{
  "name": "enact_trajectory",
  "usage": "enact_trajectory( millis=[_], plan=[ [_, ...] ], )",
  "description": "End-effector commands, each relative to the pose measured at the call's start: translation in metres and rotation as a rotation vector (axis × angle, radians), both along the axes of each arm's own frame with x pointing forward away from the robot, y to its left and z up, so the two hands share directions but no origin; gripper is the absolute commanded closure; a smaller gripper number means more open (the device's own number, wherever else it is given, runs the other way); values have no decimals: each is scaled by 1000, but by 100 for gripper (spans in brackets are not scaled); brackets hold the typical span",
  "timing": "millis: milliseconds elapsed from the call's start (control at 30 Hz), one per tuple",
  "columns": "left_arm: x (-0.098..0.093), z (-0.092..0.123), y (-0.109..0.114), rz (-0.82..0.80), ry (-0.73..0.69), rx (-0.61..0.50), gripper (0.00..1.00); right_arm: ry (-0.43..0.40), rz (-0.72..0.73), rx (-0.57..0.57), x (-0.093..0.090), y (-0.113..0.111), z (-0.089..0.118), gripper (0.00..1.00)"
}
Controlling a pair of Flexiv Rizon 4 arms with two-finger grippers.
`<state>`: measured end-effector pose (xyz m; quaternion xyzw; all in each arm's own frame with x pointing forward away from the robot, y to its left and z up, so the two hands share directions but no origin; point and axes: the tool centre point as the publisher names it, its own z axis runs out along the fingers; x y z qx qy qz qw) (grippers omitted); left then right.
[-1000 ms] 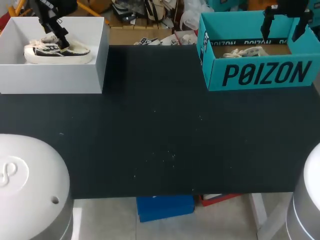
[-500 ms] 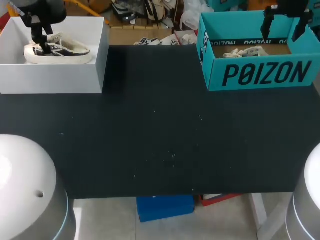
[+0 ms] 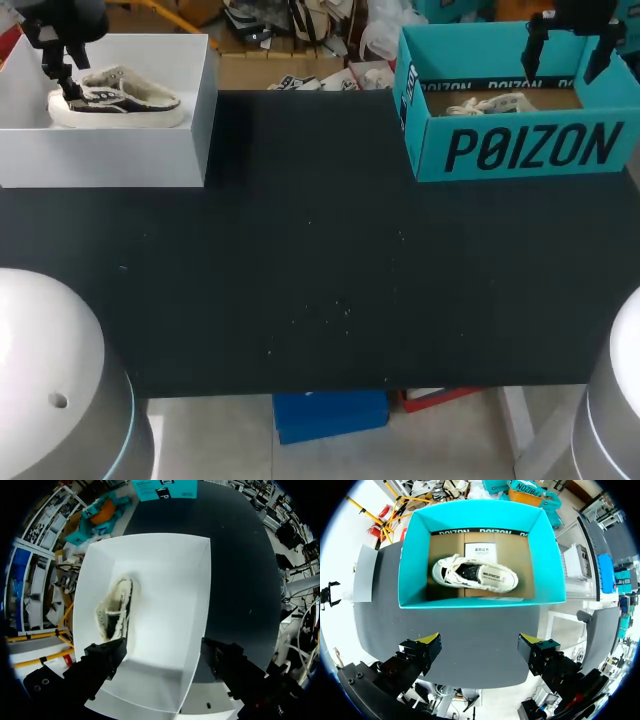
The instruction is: Take the shoe out of the shoebox, open the shoe tongue, remove and reinsert the insole, then place the shoe into the shoebox
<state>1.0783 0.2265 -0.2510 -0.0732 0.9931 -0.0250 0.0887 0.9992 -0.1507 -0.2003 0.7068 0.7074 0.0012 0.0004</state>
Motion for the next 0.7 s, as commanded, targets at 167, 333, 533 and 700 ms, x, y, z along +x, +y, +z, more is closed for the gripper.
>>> enact_trajectory(
  millis=[167, 333, 533, 700],
  plan=[
    [61, -42, 14, -8, 82, 11, 15, 1, 0, 0, 0, 0, 0, 0],
    [87, -63, 18, -20, 83, 20, 27, 1, 0, 0, 0, 0, 0, 0],
    [114, -90, 18, -30, 95, 31, 29, 1, 0, 0, 0, 0, 0, 0],
    [133, -103, 14, -52, 101, 34, 32, 1, 0, 0, 0, 0, 0, 0]
  ],
)
